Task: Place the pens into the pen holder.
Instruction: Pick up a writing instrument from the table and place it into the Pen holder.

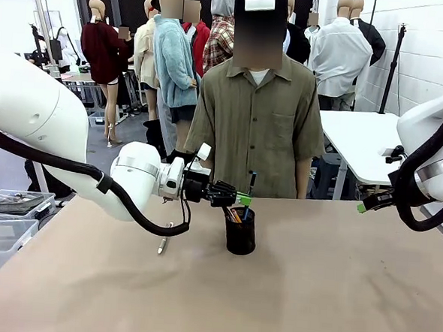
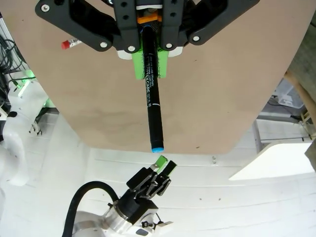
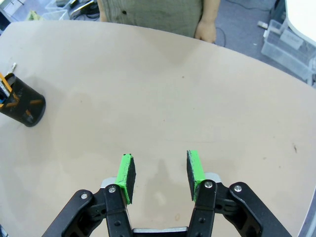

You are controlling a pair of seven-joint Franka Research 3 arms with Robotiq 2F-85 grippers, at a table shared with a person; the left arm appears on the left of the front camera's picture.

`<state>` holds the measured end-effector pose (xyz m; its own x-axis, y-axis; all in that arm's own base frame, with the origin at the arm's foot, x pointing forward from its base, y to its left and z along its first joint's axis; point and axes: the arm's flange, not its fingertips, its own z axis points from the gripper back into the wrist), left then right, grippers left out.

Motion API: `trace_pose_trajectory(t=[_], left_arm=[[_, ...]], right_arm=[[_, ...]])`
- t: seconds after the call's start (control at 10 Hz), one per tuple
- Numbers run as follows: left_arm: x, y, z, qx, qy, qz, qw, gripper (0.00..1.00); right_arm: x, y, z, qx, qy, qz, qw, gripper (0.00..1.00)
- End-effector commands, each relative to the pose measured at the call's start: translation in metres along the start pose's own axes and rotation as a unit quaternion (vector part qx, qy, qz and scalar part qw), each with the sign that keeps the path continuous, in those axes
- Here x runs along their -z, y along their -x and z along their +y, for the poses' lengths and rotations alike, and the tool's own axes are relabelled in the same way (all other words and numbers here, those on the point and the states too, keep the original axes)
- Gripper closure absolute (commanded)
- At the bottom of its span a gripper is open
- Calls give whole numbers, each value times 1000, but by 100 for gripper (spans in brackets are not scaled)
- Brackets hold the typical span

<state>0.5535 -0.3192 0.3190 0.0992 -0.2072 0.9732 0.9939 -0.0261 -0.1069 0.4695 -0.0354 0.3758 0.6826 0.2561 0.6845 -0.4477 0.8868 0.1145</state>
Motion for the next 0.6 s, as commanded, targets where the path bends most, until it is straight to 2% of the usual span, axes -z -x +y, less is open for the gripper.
trace_pose_trajectory(t=[0.0,0.1,0.5], left_arm=[[1,-3,5,21,-12,-3,1000,47],[-1,-6,3,28,-17,-9,999,37],[-17,-23,-13,59,-32,-26,997,37]], right_arm=[[0,1,-1,-5,-6,-5,1000,45],[0,1,-1,-5,-6,-5,1000,45],[0,1,-1,-5,-6,-5,1000,45]])
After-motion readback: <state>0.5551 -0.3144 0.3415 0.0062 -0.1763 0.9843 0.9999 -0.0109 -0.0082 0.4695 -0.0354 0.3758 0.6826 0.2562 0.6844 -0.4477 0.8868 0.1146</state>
